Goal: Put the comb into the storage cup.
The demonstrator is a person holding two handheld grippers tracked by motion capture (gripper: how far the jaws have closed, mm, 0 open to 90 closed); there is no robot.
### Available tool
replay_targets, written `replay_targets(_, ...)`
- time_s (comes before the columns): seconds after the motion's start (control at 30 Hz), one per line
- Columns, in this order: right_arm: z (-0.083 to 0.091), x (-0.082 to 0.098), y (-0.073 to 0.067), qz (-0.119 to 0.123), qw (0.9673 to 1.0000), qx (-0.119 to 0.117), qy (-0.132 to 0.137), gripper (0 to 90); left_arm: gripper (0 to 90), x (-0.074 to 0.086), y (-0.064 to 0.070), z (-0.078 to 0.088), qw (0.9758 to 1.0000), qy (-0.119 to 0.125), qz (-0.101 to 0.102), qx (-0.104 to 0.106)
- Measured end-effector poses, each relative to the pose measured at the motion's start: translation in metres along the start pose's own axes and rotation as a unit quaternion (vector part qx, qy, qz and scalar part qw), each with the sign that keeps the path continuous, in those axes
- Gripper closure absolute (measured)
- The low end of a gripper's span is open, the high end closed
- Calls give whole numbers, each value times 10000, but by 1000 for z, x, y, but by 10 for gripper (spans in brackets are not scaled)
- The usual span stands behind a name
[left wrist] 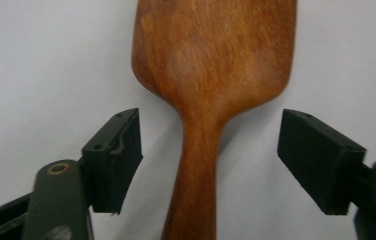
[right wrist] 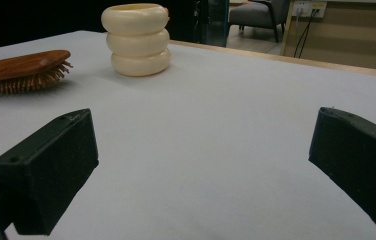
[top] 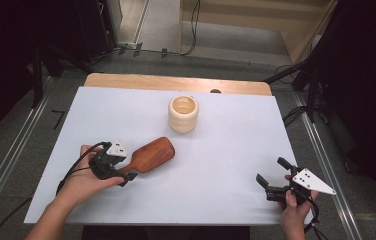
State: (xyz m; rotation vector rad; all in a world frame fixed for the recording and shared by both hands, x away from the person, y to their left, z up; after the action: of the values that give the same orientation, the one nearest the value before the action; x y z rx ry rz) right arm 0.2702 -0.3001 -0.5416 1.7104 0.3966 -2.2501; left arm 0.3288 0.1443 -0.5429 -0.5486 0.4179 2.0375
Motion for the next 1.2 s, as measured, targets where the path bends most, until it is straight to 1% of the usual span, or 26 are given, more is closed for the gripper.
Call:
replay_targets(0.03, 0, 0, 0, 0, 10000, 0, 0, 0, 266, -1, 0, -1, 10000, 23, -15, -50)
replay_targets(0.1, 0, 0, 0, -3, 10000, 2, -1, 0, 401, -2, -1, -3, 9999, 13, 67, -102)
replay_targets(0.17, 0, 0, 0, 0, 10000, 12, 1, 0, 479, -2, 0, -3, 10000, 8, 62, 40)
replay_targets(0.2, 0, 0, 0, 0, 10000, 12, 1, 0, 479, -2, 0, -3, 9999, -4, 78, 88)
replay_targets(0.23, 0, 0, 0, -1, 10000, 5, -1, 0, 507, -2, 0, -3, 9999, -19, 73, 107)
replay_targets(0.27, 0, 0, 0, -1, 10000, 5, -1, 0, 507, -1, 1, -3, 9999, -45, 65, 108)
replay_targets(0.33, 0, 0, 0, 3, 10000, 6, -6, 0, 539, 2, 0, -4, 9998, -195, 26, 84)
replay_targets(0.37, 0, 0, 0, 2, 10000, 8, -9, 0, 548, 4, 0, -6, 9996, -238, 31, 118)
replay_targets(0.43, 0, 0, 0, 18, 10000, 4, -5, 0, 549, 6, 0, -9, 9994, -317, 36, 94)
replay_targets(0.5, 0, 0, 0, 4, 10000, 10, -10, 0, 587, 7, -1, -12, 9993, -376, 23, 53)
replay_targets(0.57, 0, 0, 0, 12, 10000, 14, -9, 0, 636, 7, -1, -15, 9991, -430, -6, 32)
replay_targets(0.6, 0, 0, 0, 21, 10000, 19, -12, 0, 652, 6, -1, -16, 9992, -407, -12, 29)
replay_targets(0.7, 0, 0, 0, 25, 10000, 19, -14, 0, 687, 5, -1, -16, 9990, -435, -75, 21)
replay_targets(0.77, 0, 0, 0, 21, 10000, 20, -13, 0, 701, 6, -1, -16, 9992, -388, -71, 30)
replay_targets(0.9, -1, 0, 0, 35, 10000, 20, -13, 0, 716, 6, 1, -16, 9996, -280, -50, -44)
replay_targets(1.0, -1, 0, 0, 22, 10000, 2, -19, 0, 721, 6, 2, -15, 9999, -129, 23, -44)
replay_targets(1.17, -1, 1, -1, 42, 10000, -5, -43, 0, 722, 7, 5, -16, 10000, 47, 33, -70)
replay_targets(1.2, -1, 1, -1, 42, 10000, -5, -43, 0, 722, 6, 5, -16, 9999, 95, 68, -75)
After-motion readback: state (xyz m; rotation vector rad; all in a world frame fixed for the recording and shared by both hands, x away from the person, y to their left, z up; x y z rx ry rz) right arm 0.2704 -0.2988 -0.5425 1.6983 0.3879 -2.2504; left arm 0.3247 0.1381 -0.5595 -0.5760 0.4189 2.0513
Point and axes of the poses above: each handheld gripper's, and its own axes: z roughly backward along the jaws, x roughly out of its underside, y roughly to its right, the point moved 9 cm from there along -z, roughly forward along the jaws, and after that the axes turned 6 degrees about x, right-handed, at the moved point
